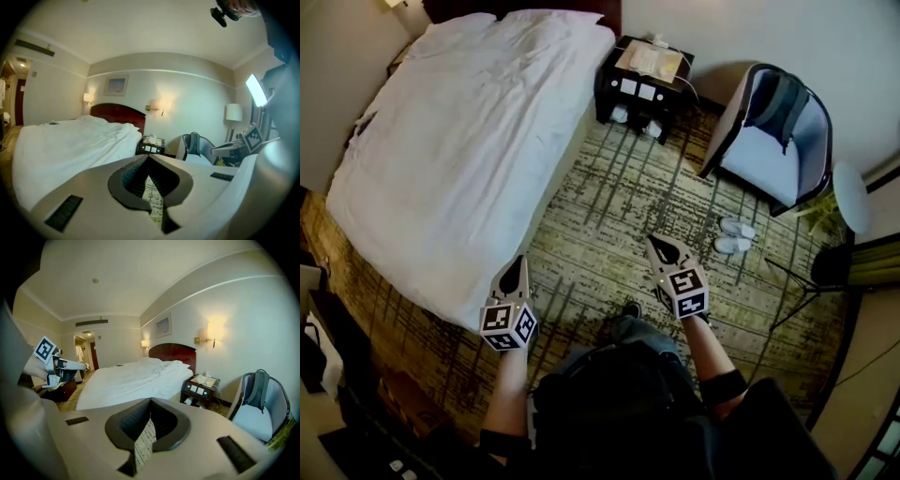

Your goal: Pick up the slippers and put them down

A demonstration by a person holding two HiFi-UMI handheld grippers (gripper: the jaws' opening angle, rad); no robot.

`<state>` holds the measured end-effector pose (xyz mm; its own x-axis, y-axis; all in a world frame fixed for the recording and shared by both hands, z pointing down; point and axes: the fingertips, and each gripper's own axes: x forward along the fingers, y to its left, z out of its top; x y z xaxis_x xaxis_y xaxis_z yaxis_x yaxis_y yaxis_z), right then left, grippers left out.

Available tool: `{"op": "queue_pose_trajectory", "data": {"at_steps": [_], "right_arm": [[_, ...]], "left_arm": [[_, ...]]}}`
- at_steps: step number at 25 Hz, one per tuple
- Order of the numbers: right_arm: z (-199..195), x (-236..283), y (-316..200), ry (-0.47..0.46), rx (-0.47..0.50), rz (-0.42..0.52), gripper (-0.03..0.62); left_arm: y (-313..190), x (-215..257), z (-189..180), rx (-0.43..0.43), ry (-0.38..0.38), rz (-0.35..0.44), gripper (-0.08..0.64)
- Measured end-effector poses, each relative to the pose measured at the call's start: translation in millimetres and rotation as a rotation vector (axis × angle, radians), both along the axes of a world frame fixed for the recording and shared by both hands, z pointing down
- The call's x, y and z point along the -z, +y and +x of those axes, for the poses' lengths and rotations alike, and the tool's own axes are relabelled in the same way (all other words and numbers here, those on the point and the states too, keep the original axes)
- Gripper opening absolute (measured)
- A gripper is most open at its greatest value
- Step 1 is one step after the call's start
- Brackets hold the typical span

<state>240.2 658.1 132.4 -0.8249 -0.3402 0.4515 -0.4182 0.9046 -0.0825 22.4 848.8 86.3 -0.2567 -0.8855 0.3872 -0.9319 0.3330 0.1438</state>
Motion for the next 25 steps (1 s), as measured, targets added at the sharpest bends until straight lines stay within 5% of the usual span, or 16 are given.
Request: {"op": "queue_pose_trajectory", "data": {"at_steps": [12,25], "right_arm": [[116.6,6.8,-83.5,-0.050,-0.284,-0.023,0.005],[131.8,-4.9,-77.6,-0.027,-0.493,-0.038,0.005]], "left_arm": [[-147.4,15.3,79.2,-0.274,-0.018,-0.006,0.002],[-216.2,2.5,71.4,-0.515,-0.022,0.001,0.002]]}}
